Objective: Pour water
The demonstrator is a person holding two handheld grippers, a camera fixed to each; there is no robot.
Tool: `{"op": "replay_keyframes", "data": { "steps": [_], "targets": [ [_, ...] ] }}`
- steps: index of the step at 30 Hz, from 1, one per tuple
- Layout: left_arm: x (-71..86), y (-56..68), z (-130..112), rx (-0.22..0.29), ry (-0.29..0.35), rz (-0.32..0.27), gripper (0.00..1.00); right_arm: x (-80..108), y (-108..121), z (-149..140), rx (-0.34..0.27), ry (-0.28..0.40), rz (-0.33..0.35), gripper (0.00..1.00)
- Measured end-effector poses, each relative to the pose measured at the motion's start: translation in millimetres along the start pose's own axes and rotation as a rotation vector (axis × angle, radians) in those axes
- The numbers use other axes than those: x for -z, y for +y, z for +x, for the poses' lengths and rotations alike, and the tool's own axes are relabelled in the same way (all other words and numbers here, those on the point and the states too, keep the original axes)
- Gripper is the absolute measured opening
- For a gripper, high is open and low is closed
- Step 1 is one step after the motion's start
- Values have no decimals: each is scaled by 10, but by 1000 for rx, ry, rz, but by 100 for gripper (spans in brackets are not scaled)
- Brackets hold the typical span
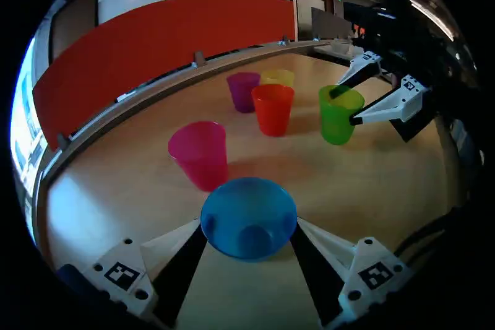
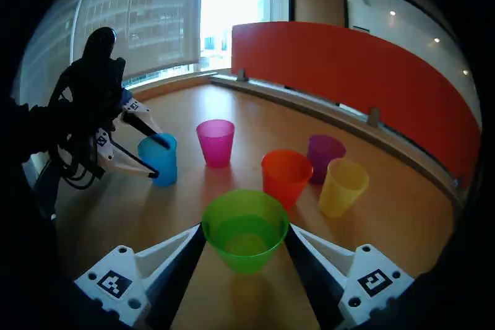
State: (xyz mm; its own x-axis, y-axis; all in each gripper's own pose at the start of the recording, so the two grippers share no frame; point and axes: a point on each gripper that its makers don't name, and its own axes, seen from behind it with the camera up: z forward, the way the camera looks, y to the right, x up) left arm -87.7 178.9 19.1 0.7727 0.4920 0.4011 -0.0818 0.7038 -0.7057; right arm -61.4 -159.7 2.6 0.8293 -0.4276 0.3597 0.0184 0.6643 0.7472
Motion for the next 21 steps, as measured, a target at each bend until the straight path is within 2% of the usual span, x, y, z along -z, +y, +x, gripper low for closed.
{"op": "replay_keyframes", "data": {
  "steps": [9,21],
  "targets": [
    [12,23,-101,13,-36,-21,89,-24,12,-50,-5,-13,-2,91],
    [70,30,-237,-22,-67,-16,89,-61,34,-175,-19,-37,-3,91]
  ]
}}
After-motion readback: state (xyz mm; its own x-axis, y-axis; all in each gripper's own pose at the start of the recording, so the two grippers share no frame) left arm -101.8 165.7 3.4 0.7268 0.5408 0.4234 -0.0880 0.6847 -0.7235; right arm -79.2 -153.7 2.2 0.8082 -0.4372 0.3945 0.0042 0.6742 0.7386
